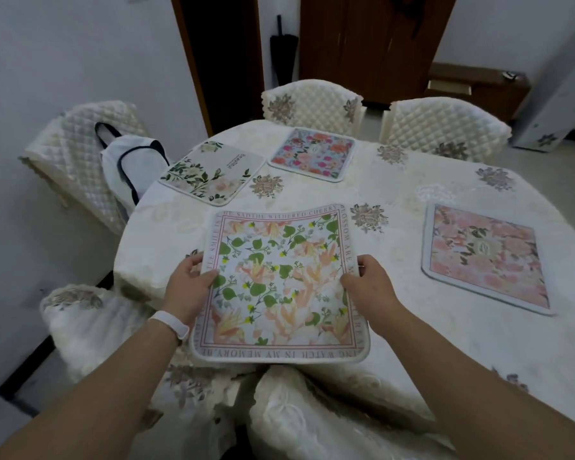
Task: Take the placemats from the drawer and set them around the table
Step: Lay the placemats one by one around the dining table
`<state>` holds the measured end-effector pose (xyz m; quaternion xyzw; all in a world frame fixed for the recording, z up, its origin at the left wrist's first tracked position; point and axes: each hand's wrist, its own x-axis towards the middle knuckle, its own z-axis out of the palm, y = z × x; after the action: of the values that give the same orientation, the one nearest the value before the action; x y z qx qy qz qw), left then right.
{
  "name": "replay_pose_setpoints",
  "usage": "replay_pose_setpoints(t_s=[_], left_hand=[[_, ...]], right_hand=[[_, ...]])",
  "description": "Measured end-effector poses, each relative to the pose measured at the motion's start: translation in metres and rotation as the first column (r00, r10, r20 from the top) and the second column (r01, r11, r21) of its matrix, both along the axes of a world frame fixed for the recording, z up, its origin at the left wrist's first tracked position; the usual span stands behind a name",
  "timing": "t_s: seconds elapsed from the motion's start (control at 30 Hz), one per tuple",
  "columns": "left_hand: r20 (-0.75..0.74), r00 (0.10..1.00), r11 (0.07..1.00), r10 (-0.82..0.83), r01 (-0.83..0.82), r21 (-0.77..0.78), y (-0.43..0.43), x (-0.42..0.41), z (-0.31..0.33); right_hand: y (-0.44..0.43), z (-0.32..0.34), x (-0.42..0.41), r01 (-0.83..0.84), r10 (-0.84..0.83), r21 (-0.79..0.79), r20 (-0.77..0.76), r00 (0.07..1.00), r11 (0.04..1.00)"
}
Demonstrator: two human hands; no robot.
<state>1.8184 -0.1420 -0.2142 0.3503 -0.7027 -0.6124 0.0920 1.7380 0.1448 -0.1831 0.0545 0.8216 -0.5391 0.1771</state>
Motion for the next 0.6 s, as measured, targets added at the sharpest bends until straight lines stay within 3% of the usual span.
replay_pose_setpoints(t_s=[0.4,0.6], left_hand=[[0.123,0.953,0.957,-0.277,0.285,-0.052,-0.166,-0.088,-0.059],[0.168,0.915,0.926,-0.366,0.376,-0.034,-0.204,-0.126,-0.096]], right_hand=[[-0.161,-0.070,-0.027,0.191,-0.203,0.089,0.164,0.965,0.978],[-0.203,-0.101,-0.039,0.250,-0.274,0.152,0.159,0.949,0.956]])
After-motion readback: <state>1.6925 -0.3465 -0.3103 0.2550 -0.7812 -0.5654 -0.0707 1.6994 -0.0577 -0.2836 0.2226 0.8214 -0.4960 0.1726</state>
